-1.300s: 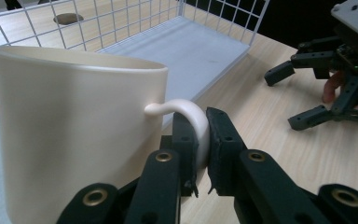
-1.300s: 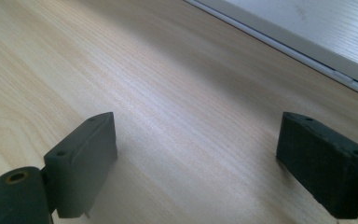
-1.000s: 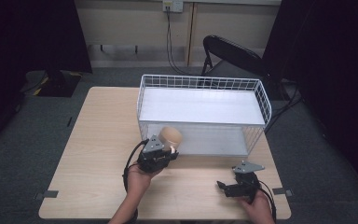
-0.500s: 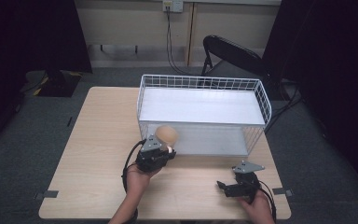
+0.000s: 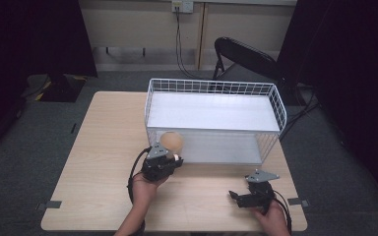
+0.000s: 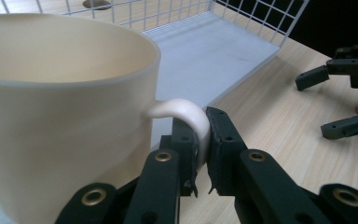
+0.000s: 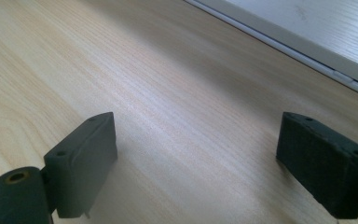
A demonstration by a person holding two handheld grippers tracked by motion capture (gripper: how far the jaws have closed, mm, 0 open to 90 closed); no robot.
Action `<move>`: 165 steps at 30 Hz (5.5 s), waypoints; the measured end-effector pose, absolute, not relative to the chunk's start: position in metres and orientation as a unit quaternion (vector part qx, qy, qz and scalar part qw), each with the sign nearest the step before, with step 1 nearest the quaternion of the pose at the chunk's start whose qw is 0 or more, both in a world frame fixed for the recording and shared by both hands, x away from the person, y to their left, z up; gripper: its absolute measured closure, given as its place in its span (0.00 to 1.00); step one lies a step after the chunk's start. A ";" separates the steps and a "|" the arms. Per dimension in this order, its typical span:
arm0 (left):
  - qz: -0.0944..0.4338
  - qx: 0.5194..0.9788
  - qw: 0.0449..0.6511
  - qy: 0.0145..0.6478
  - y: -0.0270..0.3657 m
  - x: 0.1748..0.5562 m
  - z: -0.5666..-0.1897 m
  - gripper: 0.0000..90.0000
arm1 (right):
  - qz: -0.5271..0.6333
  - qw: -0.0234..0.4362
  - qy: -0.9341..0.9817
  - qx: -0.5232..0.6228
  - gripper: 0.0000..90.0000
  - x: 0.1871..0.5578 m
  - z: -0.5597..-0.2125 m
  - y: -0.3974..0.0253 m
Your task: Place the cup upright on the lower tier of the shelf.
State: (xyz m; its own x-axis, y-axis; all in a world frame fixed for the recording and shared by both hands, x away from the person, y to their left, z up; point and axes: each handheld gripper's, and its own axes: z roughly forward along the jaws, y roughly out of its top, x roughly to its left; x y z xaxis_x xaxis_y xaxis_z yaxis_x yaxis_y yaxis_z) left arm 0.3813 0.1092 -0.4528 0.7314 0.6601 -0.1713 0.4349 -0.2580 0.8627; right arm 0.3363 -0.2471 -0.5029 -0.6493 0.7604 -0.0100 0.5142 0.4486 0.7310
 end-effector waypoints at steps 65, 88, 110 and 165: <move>0.142 0.804 0.463 0.347 0.108 0.384 -0.454 0.92 | 0.360 0.171 0.834 0.382 0.13 0.336 -0.503 -0.247; 0.141 0.812 0.465 0.323 0.080 0.393 -0.451 0.94 | 0.360 0.171 0.834 0.382 0.13 0.336 -0.503 -0.247; 0.110 0.811 0.455 0.351 0.086 0.389 -0.458 0.57 | 0.361 0.170 0.834 0.382 0.13 0.336 -0.503 -0.247; 0.171 0.800 0.432 0.380 0.114 0.390 -0.459 0.68 | 0.361 0.170 0.833 0.382 0.13 0.336 -0.503 -0.247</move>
